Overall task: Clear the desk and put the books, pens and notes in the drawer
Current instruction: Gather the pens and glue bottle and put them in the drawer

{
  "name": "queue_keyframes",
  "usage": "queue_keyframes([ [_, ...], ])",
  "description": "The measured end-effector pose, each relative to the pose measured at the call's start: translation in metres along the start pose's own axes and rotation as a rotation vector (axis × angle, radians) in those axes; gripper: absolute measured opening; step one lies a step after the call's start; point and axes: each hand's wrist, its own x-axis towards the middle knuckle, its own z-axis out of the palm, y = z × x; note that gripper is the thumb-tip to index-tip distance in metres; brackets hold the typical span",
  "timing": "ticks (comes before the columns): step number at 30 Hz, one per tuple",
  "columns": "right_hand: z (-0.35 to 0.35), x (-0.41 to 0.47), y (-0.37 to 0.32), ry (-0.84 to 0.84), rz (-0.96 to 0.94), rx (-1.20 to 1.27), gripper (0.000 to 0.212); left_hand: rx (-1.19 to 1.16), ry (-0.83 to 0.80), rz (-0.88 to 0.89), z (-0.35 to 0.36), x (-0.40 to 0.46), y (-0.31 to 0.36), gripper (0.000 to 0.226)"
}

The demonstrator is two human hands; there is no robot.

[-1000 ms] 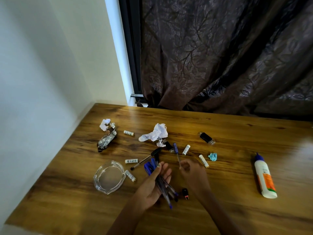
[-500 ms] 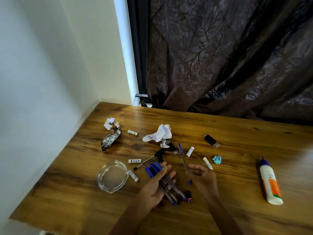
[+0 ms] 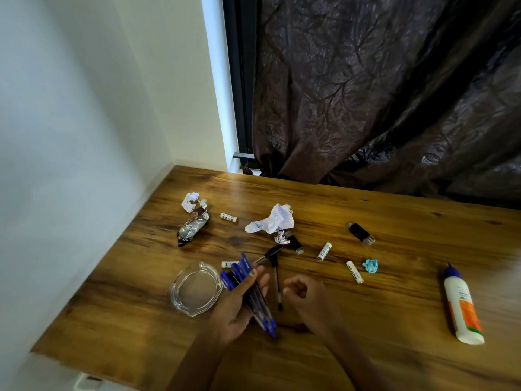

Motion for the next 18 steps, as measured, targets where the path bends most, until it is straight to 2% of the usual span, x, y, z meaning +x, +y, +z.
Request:
queue_keyframes([
  [2, 0.010, 0.014, -0.001, 0.034, -0.015, -0.109, 0.021, -0.023, 0.014, 0.039, -0.007, -0.002, 0.007, 0.026],
  [6, 0.034, 0.032, -0.006, -0.012, -0.074, -0.420, 0.048, 0.017, 0.008, 0.056, -0.012, -0.008, 0.009, 0.027],
  [9, 0.040, 0.035, -0.009, 0.045, -0.067, -0.457, 0.047, 0.043, 0.003, 0.027, -0.012, -0.011, 0.005, 0.029],
  [13, 0.030, 0.033, 0.001, 0.075, 0.039, -0.288, 0.047, 0.079, -0.017, -0.012, -0.009, -0.012, 0.000, 0.032],
  [16, 0.014, 0.018, 0.005, 0.109, 0.172, 0.102, 0.043, 0.096, -0.005, -0.044, -0.005, -0.012, -0.005, 0.029],
  [18, 0.006, 0.002, 0.002, 0.133, 0.213, 0.273, 0.040, 0.092, 0.007, -0.072, -0.003, -0.012, -0.008, 0.031],
])
